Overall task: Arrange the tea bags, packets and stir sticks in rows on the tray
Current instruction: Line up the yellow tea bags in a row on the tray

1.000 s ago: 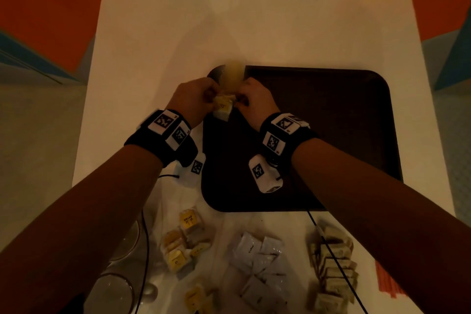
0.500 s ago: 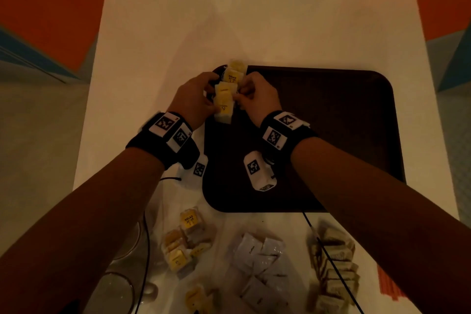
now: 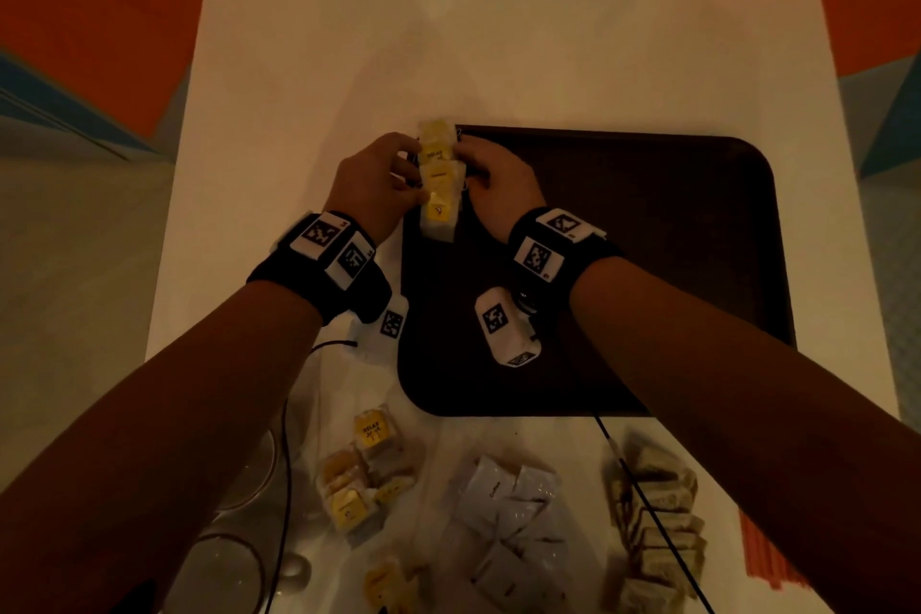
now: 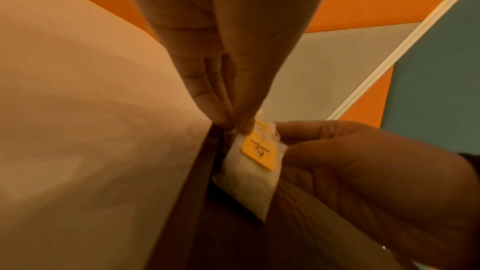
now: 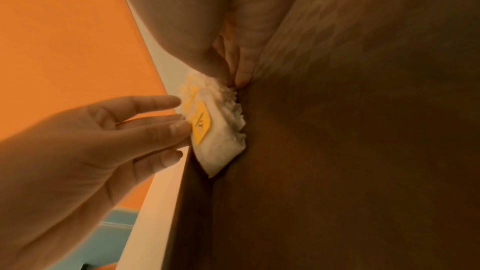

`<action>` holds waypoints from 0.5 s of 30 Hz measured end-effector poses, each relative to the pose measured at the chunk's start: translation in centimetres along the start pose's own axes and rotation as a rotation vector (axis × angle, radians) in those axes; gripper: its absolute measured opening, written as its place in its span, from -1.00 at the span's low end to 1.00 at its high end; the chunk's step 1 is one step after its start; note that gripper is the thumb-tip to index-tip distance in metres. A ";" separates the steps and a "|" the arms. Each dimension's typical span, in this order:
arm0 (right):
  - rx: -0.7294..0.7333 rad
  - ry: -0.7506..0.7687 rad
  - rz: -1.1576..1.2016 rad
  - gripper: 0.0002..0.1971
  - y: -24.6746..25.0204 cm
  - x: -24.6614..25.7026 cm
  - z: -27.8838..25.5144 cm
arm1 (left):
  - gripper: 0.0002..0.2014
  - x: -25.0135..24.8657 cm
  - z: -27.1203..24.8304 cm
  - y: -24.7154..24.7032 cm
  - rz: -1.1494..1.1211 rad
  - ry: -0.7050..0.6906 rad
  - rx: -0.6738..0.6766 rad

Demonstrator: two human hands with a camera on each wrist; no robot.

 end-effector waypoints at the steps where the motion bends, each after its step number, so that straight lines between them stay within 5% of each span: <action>1: -0.036 -0.010 -0.003 -0.59 0.2 -0.1 -0.1 | -0.61 0.0 0.1 0.0 -0.003 0.002 -0.006; 4: -0.143 -0.075 0.023 -0.77 1.0 -0.7 -0.9 | -0.59 0.1 0.4 0.1 0.000 0.004 -0.001; 6: -0.084 -0.127 0.017 -0.85 1.0 -1.0 -1.5 | -0.57 0.1 0.6 0.2 -0.012 0.014 0.018; 9: 0.041 -0.107 0.032 -0.73 0.5 -0.8 -2.0 | -0.56 0.2 0.9 0.2 -0.038 0.019 0.022; 15: 0.022 0.021 0.014 -0.56 -0.6 0.1 -1.0 | -0.62 -0.5 1.1 0.0 -0.076 0.039 -0.072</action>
Point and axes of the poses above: each hand's wrist, its own z-axis towards the middle knuckle, its own y-axis out of the back of the hand, x = y × z, the point moved 1 cm from there along z, towards the middle knuckle, and after that the axes turned 11 degrees about x, right-handed, at the moved point
